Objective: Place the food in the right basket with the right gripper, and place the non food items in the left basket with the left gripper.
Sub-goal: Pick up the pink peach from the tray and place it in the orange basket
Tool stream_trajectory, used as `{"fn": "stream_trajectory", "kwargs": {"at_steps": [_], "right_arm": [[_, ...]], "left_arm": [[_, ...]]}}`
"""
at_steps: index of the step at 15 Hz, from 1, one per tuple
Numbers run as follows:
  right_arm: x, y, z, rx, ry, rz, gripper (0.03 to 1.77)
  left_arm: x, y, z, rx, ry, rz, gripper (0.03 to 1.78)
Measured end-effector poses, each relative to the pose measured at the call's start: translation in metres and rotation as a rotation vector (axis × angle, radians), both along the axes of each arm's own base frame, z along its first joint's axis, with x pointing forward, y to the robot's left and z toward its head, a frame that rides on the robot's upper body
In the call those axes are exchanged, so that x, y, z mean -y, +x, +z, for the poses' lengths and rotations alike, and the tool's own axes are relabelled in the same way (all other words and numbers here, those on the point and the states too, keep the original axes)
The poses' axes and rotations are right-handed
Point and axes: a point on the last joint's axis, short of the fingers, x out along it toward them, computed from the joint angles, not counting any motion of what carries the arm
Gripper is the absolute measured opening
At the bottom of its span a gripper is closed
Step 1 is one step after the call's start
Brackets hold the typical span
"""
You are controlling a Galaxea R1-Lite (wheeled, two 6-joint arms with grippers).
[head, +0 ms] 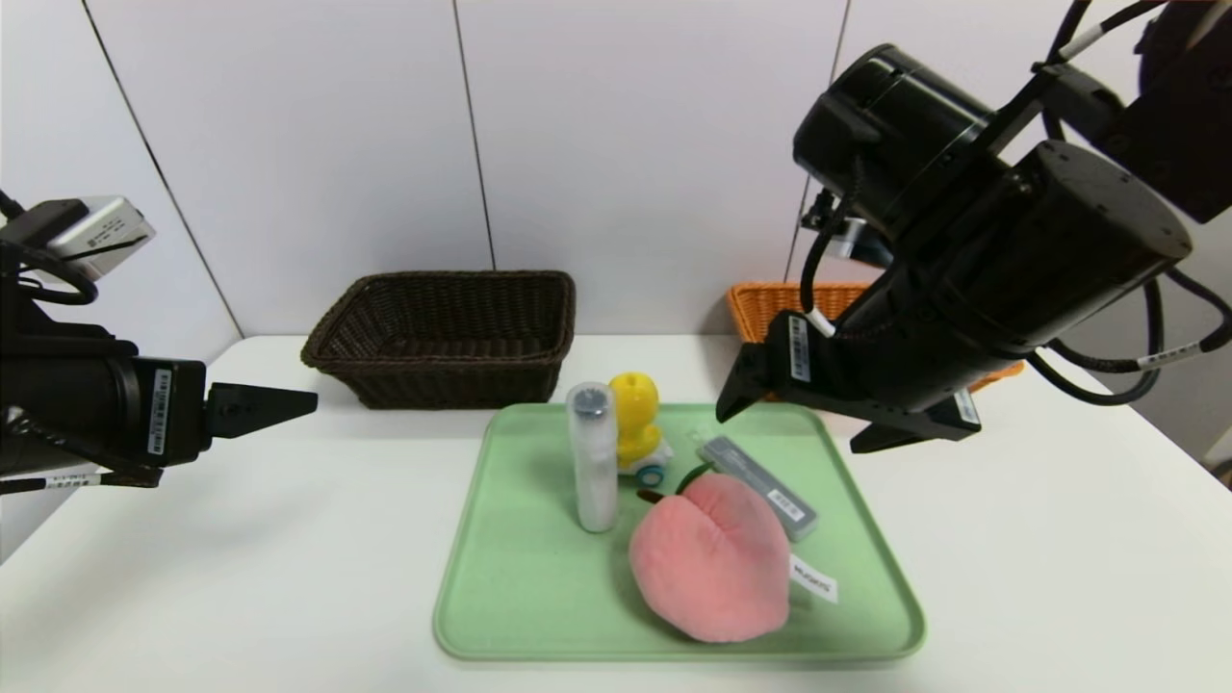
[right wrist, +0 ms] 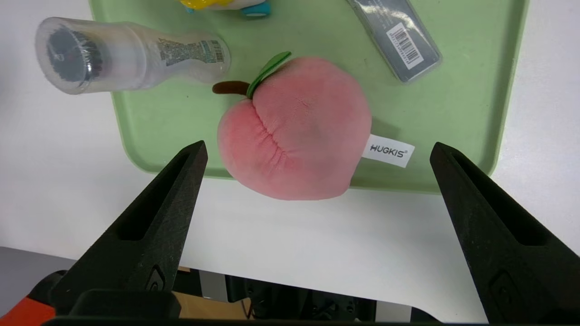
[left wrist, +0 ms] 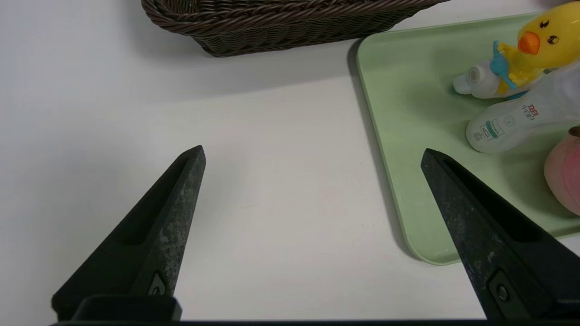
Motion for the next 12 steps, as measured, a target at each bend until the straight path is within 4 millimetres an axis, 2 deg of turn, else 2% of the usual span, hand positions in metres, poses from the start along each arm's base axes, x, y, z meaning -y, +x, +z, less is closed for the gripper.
{"fn": "stream_trajectory", "kwargs": {"at_steps": [7,12], "right_arm": [[-0.025,0.021,-0.041,-0.146,-0.045,0.003,1.70],[-0.037,0.025,-0.058,-0.189,-0.083,0.015,1.70]], "left_arm": [[0.000,0.000,-0.009,-0.029,0.002,0.001,1.69],[0.001,0.000,-0.015,-0.053,-0.004,-0.010,1.69]]}}
